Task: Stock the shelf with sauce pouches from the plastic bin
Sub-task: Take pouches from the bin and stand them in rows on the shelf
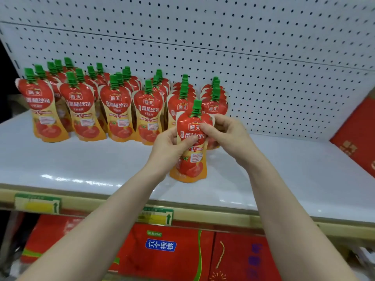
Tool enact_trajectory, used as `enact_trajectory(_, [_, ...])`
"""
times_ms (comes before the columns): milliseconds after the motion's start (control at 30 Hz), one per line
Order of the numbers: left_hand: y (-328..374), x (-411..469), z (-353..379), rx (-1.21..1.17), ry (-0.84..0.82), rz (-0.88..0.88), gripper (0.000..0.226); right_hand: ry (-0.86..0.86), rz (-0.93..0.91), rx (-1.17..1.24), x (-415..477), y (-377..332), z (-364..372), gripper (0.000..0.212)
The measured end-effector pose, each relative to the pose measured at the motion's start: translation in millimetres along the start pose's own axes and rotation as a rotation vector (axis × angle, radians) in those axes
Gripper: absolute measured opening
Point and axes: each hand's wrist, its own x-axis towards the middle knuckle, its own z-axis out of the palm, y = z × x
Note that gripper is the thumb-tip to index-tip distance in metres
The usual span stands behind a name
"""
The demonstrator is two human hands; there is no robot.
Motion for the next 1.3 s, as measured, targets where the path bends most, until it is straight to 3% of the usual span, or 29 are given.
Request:
enact_trajectory(200, [-6,6,19,-0.002,-0.094,-0.008,0.031,0.015,0.031,0.032,-3,0,-23,0.008])
enact_trajectory(367, [-28,15,23,0.227,-0.131,-0.015,0.034,0.183,0.034,0.029,4,11,-39,0.024])
enact_trajectory(567, [-43,19,25,0.413,-0.067,-0.021,0.047,0.268,0.033,0.021,31,25,-34,0.008])
enact_trajectory(800, [-44,22,33,0.489,-0.049,0.048,0.042,0.334,0.013,-0.041,49,31,-26,0.013])
enact_trajectory(933, [-49,24,34,0.496,-0.076,0.034,0.05,0.296,0.008,-0.106,50,32,-29,0.017])
enact_trajectory(1067, [-50,27,35,0.44,-0.085,-0.015,0.052,0.254,0.004,-0.244,52,27,-30,0.043])
enact_trajectory(1300, [-51,31,39,0.44,-0.09,-0.045,0.061,0.27,0.015,-0.344,62,30,-33,0.042])
